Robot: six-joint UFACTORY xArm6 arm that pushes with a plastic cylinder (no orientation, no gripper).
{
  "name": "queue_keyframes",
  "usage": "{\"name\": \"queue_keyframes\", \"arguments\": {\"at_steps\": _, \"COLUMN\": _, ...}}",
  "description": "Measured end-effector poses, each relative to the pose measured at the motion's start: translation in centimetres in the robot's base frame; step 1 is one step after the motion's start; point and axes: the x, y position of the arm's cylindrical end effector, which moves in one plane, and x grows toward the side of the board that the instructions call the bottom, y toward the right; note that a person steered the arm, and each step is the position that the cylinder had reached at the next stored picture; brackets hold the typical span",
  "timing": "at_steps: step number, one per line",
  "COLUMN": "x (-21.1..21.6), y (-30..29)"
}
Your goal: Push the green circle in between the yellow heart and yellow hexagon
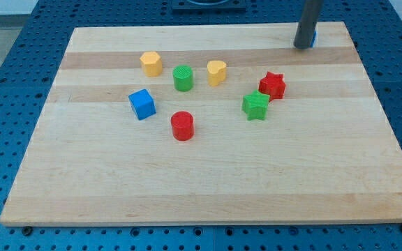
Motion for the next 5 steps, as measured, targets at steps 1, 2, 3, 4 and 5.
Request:
{"name": "queue_keyframes", "arguments": {"at_steps": 1, "x": -0.8, "y": 0.0}}
{"name": "queue_keyframes", "arguments": {"at_steps": 2, "x": 1.8, "y": -0.2}}
{"name": "queue_keyframes", "arguments": {"at_steps": 3, "x": 5.2, "y": -4.4}}
{"name": "queue_keyframes", "arguments": {"at_steps": 4, "x": 9.2, "y": -8.5}}
{"name": "queue_keyframes", "arguments": {"at_steps": 5, "x": 11.4, "y": -10.1}}
